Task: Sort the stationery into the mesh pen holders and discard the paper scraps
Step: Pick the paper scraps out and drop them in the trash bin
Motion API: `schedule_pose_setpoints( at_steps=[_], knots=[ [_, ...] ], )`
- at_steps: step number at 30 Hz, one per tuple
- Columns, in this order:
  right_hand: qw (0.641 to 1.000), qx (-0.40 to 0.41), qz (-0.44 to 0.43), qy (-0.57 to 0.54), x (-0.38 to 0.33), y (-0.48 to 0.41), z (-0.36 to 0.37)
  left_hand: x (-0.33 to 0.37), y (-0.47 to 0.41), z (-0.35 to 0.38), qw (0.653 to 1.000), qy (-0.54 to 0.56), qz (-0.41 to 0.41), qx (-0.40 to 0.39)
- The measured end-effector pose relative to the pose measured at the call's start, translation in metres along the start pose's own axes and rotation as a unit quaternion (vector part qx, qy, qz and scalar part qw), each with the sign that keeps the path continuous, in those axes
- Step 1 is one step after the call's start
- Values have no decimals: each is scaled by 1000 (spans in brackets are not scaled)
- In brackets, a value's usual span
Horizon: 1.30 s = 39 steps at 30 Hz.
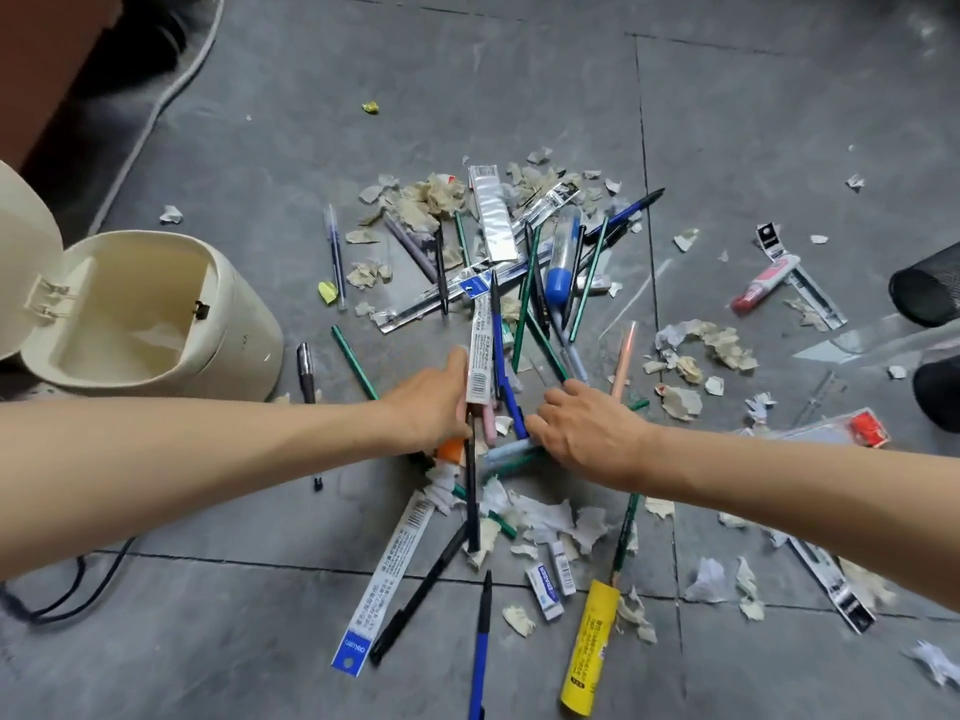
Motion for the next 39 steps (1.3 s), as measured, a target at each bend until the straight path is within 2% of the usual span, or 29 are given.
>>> schedule_pose_setpoints(
  at_steps=[2,4,6,8,10,12,17,20,24,25,28,31,34,39],
  knots=[
    [997,5,51,-53,9,3,0,6,2,1,999,-41,18,32],
    [979,11,149,-138,24,5,-1,7,1,-6,995,-57,15,83],
    [935,31,254,-244,41,5,1,8,-5,-13,994,-15,-7,111],
    [881,39,316,-349,52,2,8,5,-15,-16,990,52,-47,121],
    [844,40,348,-407,56,-5,11,3,-24,-18,982,96,-86,139],
    [823,35,377,-423,54,-13,14,4,-28,-22,977,96,-107,159],
    [805,13,406,-433,48,-22,15,0,-29,-27,972,134,-148,121],
    [783,28,414,-463,50,-16,14,-16,-19,-31,954,190,-188,133],
    [733,61,409,-540,53,-10,12,-25,-6,-24,949,235,-167,130],
    [729,73,409,-544,54,-11,10,-25,-5,-20,948,246,-158,121],
    [762,115,407,-490,59,-19,-2,-23,-6,-13,939,292,-152,100],
    [775,133,411,-461,64,-33,-11,-17,-11,-15,937,303,-143,99],
    [773,132,426,-452,71,-43,-16,-15,-8,-18,943,276,-158,98],
    [798,90,436,-408,76,-45,-16,-11,-2,-11,958,237,-142,80]
  ],
)
Point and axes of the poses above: each hand's wrist, its own y-axis away from the middle knuckle, its own z-axis out of the palm, x = y × z, the point moved 7 cm from there along -y, towards the middle knuckle
